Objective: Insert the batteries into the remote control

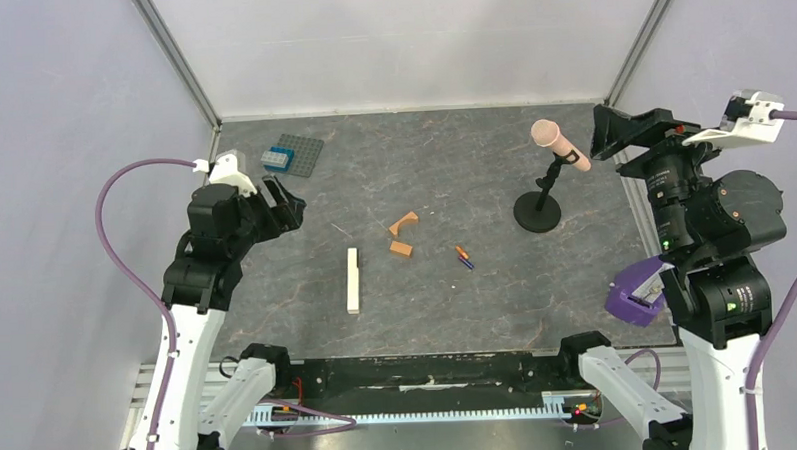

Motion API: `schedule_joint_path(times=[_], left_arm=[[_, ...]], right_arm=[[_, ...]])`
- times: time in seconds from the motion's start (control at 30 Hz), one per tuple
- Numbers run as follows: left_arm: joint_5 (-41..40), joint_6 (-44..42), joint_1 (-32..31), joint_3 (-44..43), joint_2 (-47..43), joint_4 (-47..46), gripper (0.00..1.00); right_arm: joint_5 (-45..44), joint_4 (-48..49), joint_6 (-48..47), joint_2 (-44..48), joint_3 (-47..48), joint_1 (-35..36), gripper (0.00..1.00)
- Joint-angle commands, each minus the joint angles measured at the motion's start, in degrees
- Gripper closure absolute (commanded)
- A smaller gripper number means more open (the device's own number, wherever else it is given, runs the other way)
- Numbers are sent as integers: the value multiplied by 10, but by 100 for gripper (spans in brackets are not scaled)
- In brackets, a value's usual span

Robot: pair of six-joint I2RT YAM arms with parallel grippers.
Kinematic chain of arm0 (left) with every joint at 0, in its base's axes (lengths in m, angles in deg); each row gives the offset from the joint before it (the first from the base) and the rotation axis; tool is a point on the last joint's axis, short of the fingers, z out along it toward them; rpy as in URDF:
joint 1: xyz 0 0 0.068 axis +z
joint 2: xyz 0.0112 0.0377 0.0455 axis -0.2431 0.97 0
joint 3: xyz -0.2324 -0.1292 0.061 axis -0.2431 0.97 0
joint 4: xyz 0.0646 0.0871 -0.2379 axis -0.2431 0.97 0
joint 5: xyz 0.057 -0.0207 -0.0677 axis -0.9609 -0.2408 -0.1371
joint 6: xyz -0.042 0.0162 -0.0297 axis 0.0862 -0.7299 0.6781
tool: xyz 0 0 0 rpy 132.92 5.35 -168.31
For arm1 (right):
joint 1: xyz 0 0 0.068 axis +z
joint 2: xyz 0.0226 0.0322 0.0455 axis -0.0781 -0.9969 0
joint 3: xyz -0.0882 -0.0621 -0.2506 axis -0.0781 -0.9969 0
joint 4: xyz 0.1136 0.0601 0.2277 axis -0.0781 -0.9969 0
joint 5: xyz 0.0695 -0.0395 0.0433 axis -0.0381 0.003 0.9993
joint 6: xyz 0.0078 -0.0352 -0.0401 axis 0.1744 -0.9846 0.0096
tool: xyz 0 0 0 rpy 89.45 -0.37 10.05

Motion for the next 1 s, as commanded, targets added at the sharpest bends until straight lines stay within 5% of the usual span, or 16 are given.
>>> schedule_joint_path(times=[0.0,0.27,0.47,0.7,0.97], left_arm=[[17,13,2,-1,-1,-24,16],[93,-11,1,81,-6,-75,16],[113,54,-16,176,31,-102,16],[53,129,-100,250,68,-156,16],[-155,185,-241,240,196,-186,19]], right_arm=[[-1,15,-9,6,-10,-1,15],[55,80,-10,40,-75,-1,17],[154,145,31,49,-134,-1,24],[306,179,151,16,-165,-1,26],[320,180,164,16,-153,-1,28]])
